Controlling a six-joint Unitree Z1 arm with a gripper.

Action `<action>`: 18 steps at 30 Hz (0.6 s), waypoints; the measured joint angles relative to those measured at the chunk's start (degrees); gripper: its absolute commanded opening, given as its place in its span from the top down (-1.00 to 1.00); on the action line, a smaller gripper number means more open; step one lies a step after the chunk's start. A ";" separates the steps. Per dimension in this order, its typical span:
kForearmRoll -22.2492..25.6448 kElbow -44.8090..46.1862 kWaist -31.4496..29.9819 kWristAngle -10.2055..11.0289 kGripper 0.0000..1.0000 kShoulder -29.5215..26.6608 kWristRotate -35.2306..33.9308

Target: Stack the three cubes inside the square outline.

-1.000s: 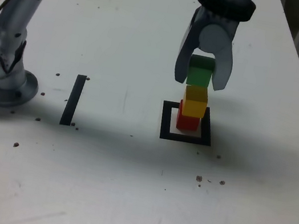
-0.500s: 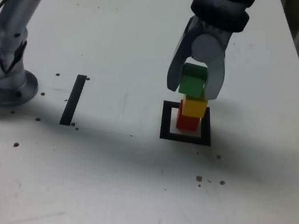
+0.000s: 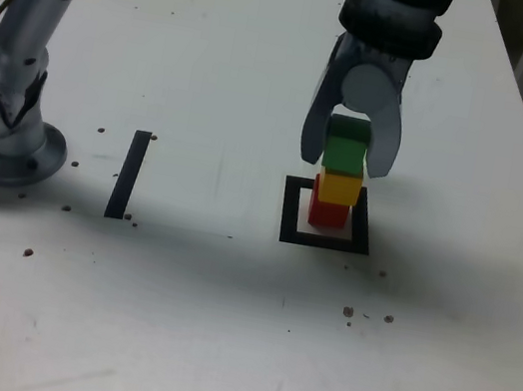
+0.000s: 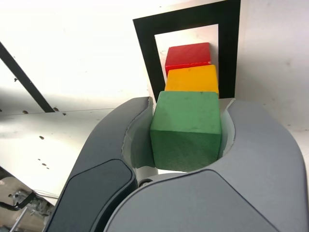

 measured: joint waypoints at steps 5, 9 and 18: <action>-0.46 0.46 0.00 -0.05 -0.37 -0.02 0.01; -1.42 1.81 0.00 -0.28 -0.94 -0.12 0.44; -2.37 2.35 -0.01 -0.30 -0.99 -0.63 0.52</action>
